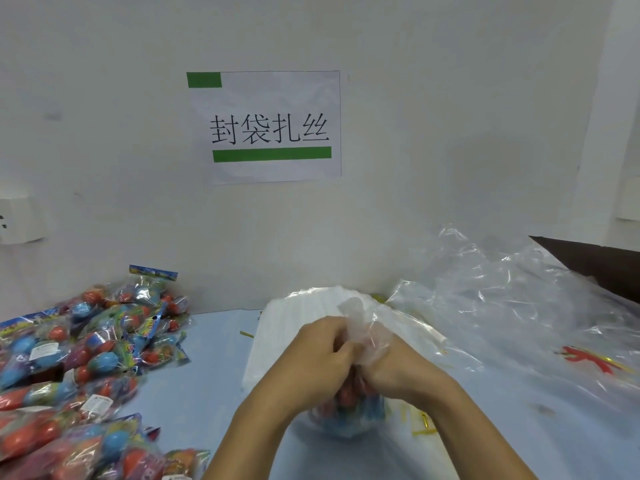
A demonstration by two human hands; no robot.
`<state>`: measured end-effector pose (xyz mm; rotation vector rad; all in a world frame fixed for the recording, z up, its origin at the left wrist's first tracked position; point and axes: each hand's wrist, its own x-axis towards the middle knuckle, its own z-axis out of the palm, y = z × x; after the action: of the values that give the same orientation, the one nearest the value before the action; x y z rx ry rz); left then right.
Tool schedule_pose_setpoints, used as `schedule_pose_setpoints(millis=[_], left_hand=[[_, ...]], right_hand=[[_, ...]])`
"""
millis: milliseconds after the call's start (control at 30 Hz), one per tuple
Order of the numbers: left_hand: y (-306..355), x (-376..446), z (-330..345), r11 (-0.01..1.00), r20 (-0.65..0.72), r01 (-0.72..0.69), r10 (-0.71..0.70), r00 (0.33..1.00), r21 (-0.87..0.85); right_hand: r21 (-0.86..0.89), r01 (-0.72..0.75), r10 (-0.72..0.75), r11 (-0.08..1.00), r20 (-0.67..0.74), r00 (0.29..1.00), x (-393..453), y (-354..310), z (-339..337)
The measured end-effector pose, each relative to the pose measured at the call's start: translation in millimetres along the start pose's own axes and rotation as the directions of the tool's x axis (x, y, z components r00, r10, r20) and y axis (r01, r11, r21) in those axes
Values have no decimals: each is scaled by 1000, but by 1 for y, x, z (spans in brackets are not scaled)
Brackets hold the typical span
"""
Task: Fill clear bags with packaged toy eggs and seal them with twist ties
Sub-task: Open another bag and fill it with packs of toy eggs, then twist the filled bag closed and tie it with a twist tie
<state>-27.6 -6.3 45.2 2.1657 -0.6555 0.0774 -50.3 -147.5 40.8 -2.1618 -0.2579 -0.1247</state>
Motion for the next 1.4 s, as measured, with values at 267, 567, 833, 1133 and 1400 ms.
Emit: schedule_pose_setpoints(millis=[267, 567, 833, 1133, 1400], left_hand=[[-1, 9, 24, 957, -382, -15, -101, 918, -289], [-6, 3, 11, 894, -501, -23, -229, 835, -447], [-16, 2, -1, 734, -242, 137, -386, 890, -665], [-14, -3, 7, 890, -272, 74, -215, 938, -449], [-25, 3, 3, 782, -429, 76, -417, 801, -618]], right_hand=[[77, 15, -10, 997, -68, 998, 2, -1, 12], [323, 112, -59, 940, -170, 984, 8, 3, 17], [341, -37, 155, 939, -328, 932, 16, 10, 24], [358, 76, -5, 931, -195, 981, 16, 16, 20], [449, -88, 213, 889, -236, 948, 16, 30, -12]])
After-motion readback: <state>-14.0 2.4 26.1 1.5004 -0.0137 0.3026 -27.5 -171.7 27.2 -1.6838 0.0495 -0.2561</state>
